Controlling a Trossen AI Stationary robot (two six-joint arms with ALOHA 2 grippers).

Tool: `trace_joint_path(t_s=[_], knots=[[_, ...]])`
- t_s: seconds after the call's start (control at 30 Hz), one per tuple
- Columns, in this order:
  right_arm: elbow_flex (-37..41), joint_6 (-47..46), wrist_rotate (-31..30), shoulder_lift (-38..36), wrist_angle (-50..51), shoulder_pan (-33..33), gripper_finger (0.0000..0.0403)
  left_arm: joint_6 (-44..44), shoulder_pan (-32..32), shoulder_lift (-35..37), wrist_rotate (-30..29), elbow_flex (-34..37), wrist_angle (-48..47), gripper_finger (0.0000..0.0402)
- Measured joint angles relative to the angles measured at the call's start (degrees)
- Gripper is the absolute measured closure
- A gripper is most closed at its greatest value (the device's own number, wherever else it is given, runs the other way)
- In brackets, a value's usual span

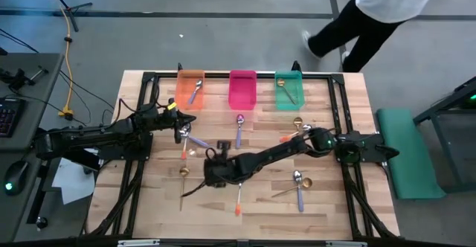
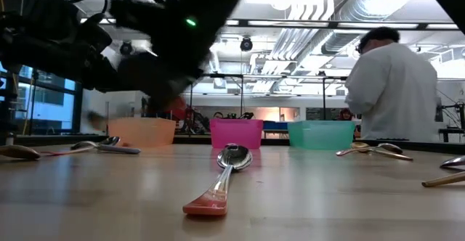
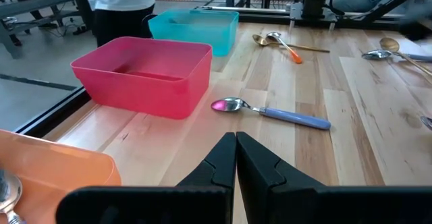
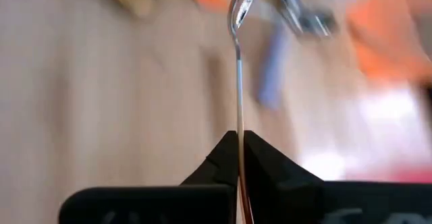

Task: Sort silverware by color (type)
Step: Put the orange spoon into the pink bin

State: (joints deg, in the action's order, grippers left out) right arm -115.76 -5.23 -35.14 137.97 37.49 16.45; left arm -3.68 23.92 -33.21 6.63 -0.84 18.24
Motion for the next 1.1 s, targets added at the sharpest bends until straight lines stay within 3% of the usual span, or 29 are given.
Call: trace_joint_path(t_s=[0.13,0.3,0.47,0.6,0.83,1.1], knots=[[0.01,-7.93,-7.63,-2.06,13.71,0.42,0.0403,0.00,0.00,0.00,0.00,0.00,0.02,0.0397],[0.02,-24.34,-15.57,-4.30,33.60,-0.36,0.0403,0.00,0.00,0.00,0.00,0.00,0.27,0.0397],[-0.01,-35.00,-19.38,-6.59,43.24,-5.80,0.0403,0.46,0.02,0.00,-0.02,0.00,1.60,0.0397],[0.01,-30.47,-17.22,-6.31,40.87,-13.00,0.0403,0.46,0.00,0.02,-0.02,0.00,1.66,0.0397],[0.01,-17.36,-7.46,-6.16,27.59,-24.52,0.0403,0.46,0.02,0.00,-0.02,0.00,0.84,0.0397],[0.01,-16.14,1.10,-5.55,22.57,-32.53,0.0403,0.46,0.01,0.00,-0.02,0.00,0.87,0.0397]])
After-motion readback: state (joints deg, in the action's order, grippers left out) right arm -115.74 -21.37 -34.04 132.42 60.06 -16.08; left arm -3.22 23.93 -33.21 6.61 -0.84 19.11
